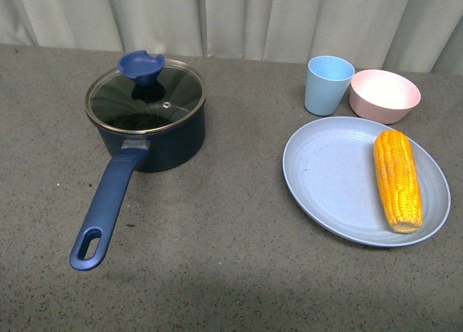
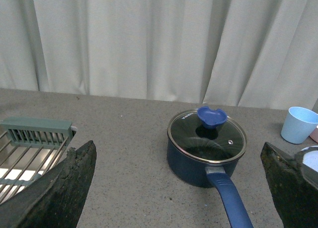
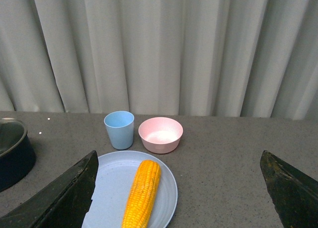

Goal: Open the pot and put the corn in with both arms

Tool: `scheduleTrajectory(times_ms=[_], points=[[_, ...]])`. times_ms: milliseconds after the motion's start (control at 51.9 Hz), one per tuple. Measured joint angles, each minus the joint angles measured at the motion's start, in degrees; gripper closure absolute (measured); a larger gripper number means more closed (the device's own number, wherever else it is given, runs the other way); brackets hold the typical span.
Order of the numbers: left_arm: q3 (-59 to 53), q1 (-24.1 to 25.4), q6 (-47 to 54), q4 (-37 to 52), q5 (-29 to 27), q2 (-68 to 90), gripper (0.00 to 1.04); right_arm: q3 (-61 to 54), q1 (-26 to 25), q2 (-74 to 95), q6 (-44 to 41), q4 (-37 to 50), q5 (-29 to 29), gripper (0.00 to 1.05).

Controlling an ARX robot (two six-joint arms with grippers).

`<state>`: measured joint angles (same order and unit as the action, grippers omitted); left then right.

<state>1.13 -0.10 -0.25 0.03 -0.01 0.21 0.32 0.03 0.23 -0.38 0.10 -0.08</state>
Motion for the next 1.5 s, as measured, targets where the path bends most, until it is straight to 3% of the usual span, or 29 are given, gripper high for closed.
scheduleTrajectory(times_ms=[1503], points=[[0.0, 0.0, 0.0, 0.0, 0.0, 0.0, 0.07, 0.0, 0.0, 0.0, 0.0, 0.0, 0.0, 0.09]])
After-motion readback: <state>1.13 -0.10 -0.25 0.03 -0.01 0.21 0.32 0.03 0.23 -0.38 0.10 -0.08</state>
